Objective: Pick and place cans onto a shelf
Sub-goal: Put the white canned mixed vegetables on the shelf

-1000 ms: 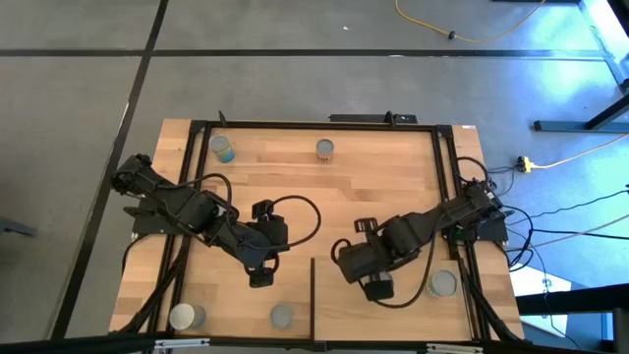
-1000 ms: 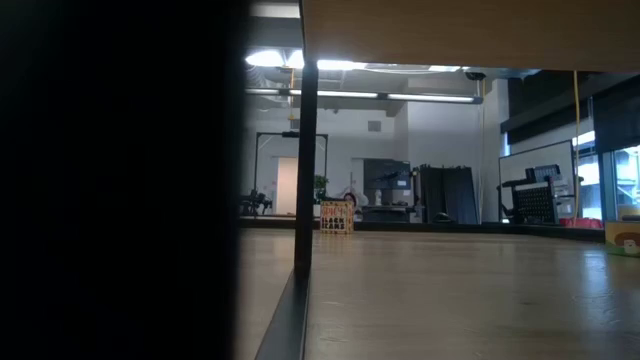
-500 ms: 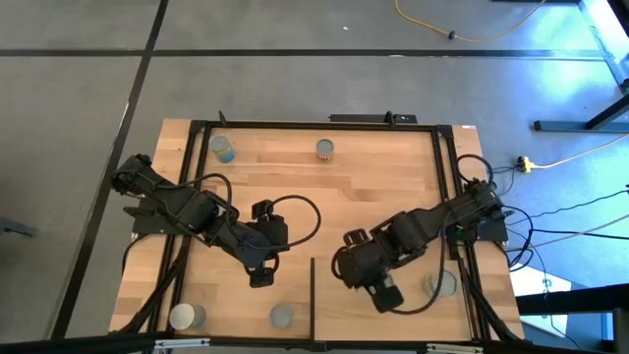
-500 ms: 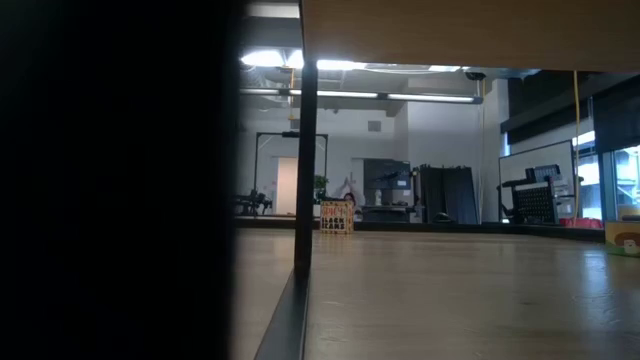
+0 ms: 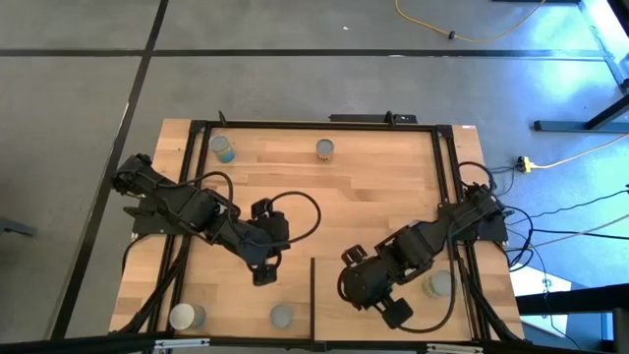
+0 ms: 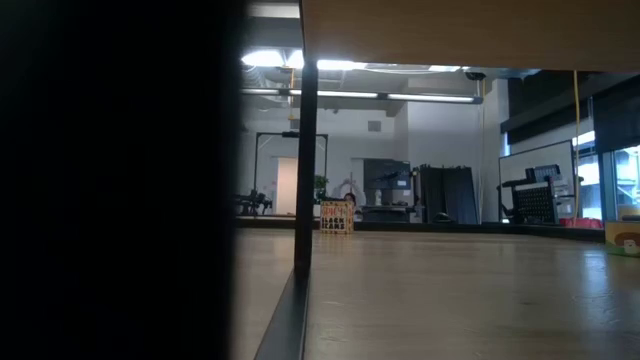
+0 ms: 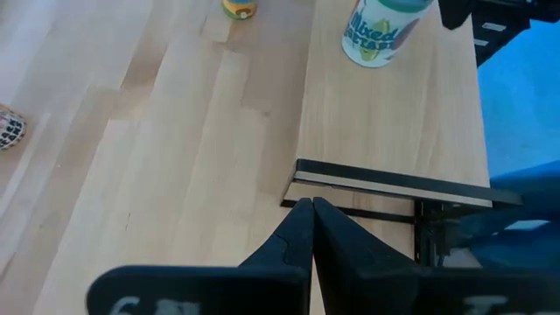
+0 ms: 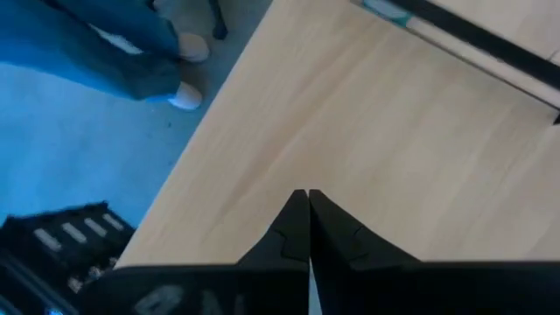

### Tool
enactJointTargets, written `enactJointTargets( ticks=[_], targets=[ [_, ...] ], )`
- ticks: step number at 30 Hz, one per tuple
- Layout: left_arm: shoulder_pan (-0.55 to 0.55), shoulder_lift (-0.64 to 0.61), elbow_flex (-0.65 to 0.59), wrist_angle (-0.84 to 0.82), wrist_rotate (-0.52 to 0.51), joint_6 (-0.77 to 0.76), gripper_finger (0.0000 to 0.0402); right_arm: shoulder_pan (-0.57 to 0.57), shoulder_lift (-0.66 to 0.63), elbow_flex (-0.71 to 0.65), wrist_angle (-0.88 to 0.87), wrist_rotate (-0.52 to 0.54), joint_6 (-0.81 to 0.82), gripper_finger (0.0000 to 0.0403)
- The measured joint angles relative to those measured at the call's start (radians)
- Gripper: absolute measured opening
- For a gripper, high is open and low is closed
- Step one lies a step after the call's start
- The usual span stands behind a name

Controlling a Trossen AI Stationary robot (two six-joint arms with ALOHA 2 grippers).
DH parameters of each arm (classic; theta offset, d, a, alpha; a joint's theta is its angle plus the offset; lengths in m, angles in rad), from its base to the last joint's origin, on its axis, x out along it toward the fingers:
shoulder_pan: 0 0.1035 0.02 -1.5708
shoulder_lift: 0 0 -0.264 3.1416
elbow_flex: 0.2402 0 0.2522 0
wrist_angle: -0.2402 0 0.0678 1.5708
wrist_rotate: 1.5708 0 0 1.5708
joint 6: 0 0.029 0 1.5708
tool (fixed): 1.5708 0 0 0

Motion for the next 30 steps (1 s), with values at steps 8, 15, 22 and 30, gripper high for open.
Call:
enactJointTargets(
  ticks=[8,15,22,30],
  targets=[
    [-0.002,0.0,0.0,-0.003,0.036,0.006,0.0,0.0,0.043,0.0,0.039,0.099,0.113,0.0],
    [-0.002,0.0,0.0,-0.003,0.048,0.033,0.0,0.005,0.044,0.0,-0.003,0.136,0.211,0.0],
    [-0.001,0.0,0.0,-0.003,0.048,0.051,0.0,0.017,0.044,0.0,-0.076,0.14,0.254,0.0],
    [0.007,0.0,0.0,-0.003,0.048,0.052,0.0,0.025,0.044,0.0,-0.134,0.139,0.283,0.0]
  ],
)
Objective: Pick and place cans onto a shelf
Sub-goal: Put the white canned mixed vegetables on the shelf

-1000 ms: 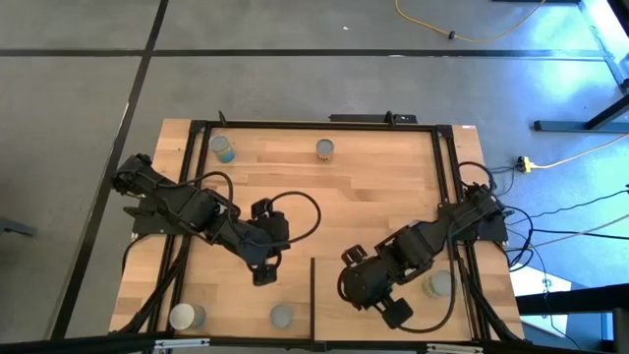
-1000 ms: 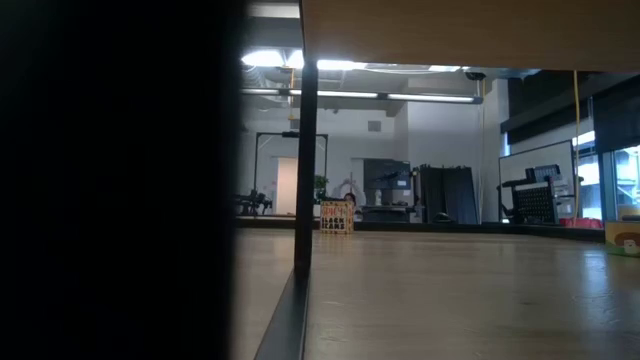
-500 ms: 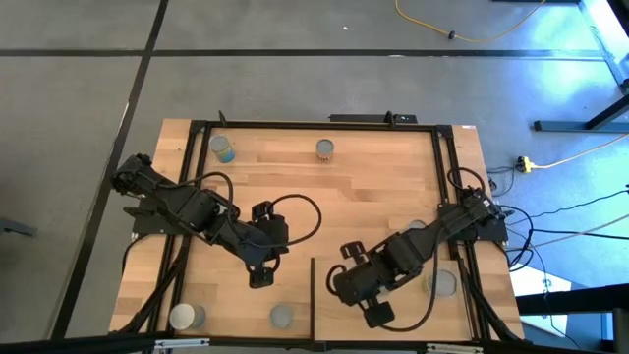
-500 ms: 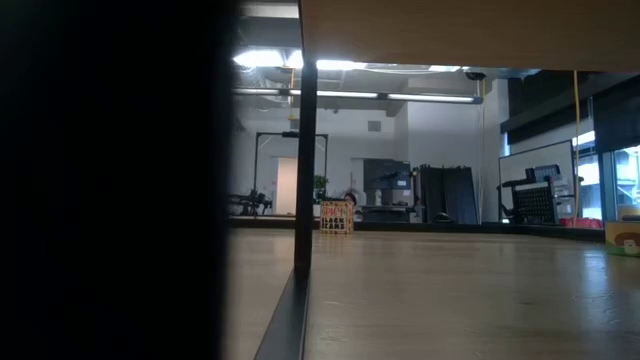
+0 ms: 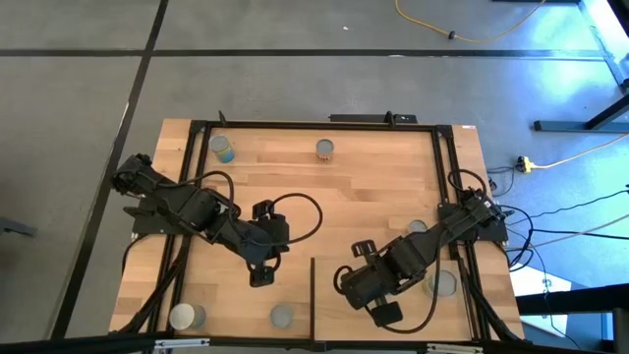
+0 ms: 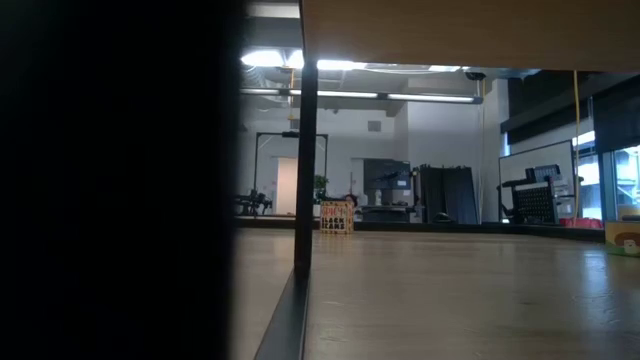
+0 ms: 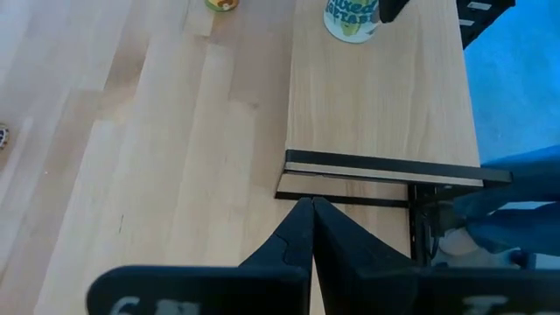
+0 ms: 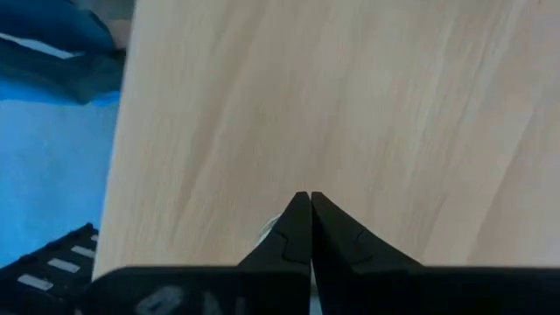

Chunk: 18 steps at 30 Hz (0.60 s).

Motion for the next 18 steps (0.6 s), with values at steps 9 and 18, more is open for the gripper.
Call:
enactJointTargets(
  ticks=[9,18],
  targets=[
    [0.001,0.0,0.0,0.0,0.0,0.0,0.0,0.015,0.0,0.0,-0.087,-0.001,0.023,0.0],
    [0.001,0.0,0.0,0.0,0.0,0.0,0.0,0.02,0.0,0.0,-0.097,0.001,0.046,0.0]
  ],
)
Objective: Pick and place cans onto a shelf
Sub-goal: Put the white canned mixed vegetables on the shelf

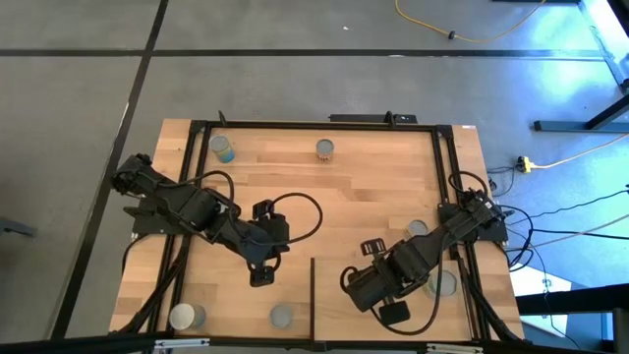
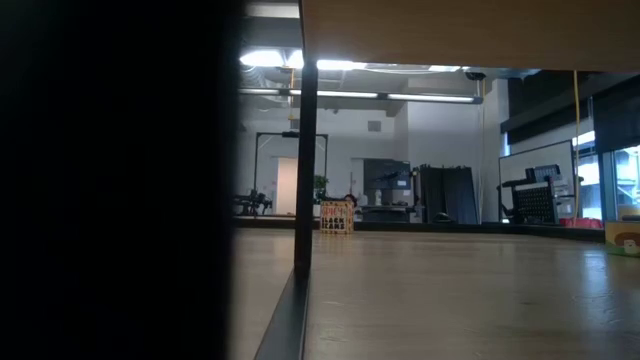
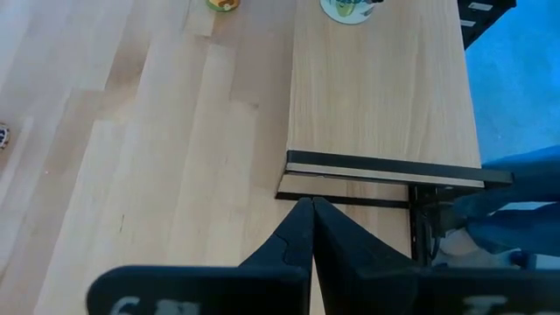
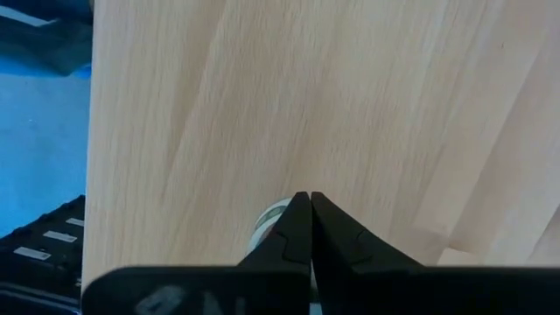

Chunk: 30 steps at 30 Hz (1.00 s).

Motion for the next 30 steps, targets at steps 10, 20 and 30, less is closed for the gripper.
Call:
enactJointTargets(
  ticks=[10,20,30],
  targets=[
    [0.0,0.0,0.0,0.0,0.0,-0.001,0.0,0.0,0.0,0.0,0.0,0.0,0.006,0.0],
    [0.0,0.0,0.0,0.0,0.003,-0.001,0.0,0.002,0.0,0.0,0.0,-0.013,0.03,0.0],
    [0.0,0.0,0.0,0.0,0.004,-0.002,0.0,0.008,-0.009,0.0,0.0,-0.011,0.029,0.0]
  ],
)
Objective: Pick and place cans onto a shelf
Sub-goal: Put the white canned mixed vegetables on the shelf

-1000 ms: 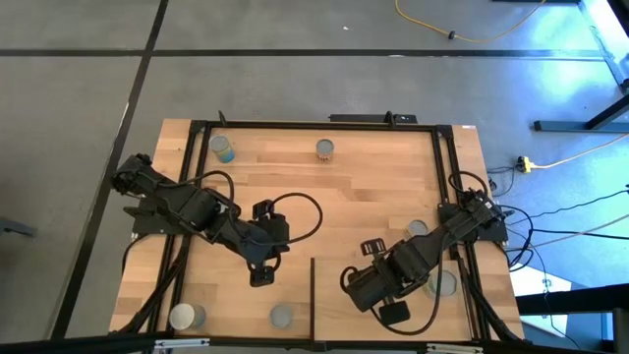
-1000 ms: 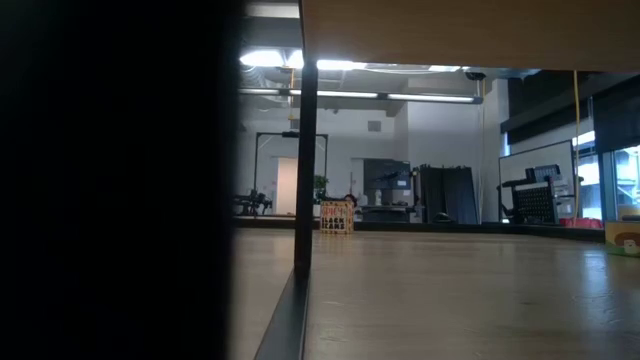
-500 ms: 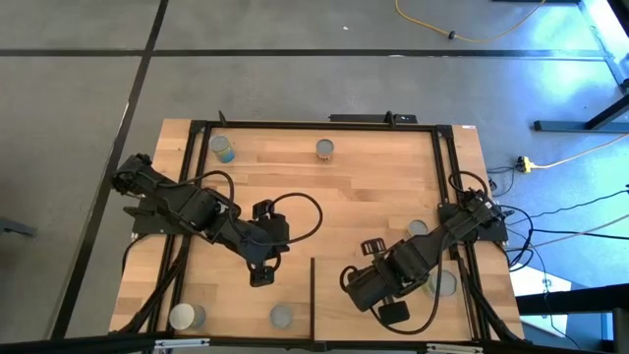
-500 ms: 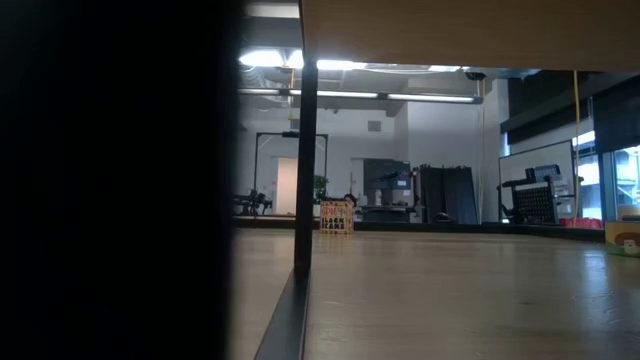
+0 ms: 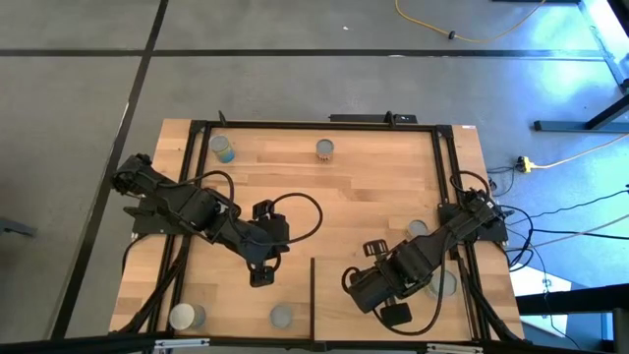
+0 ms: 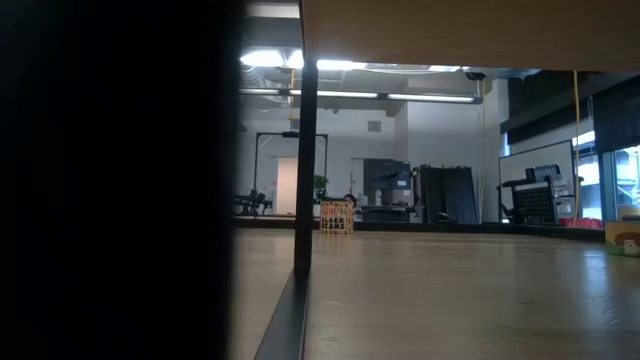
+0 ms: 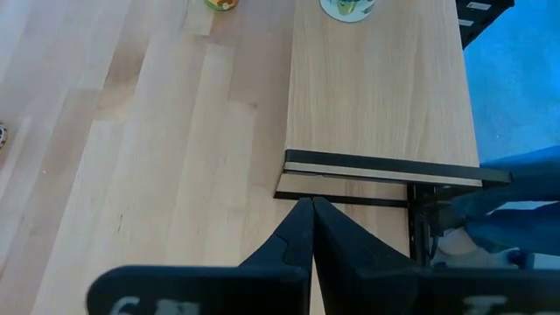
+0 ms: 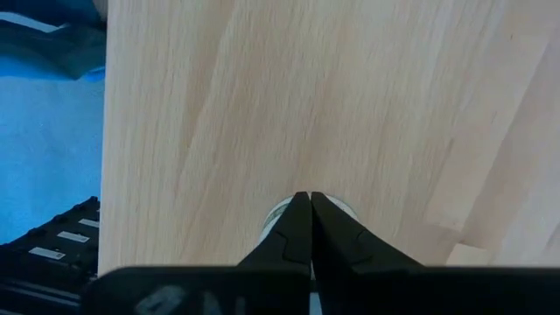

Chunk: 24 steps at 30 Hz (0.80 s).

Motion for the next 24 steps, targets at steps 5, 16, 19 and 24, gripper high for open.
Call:
enactJointTargets(
  ticks=[5,16,19,24],
  targets=[
    [0.0,0.0,0.0,0.0,0.0,0.0,0.0,0.001,-0.001,0.0,0.0,0.0,0.008,0.0],
    [0.0,0.0,0.0,0.0,0.0,0.0,0.0,0.014,-0.001,0.0,0.0,0.0,0.043,0.0],
    [0.0,0.0,0.0,0.0,0.0,0.0,0.0,0.016,-0.001,0.0,0.0,0.002,0.044,0.0],
    [0.0,0.0,0.0,0.0,0.0,-0.001,0.0,0.016,-0.001,0.0,0.0,0.016,0.013,0.0]
  ],
)
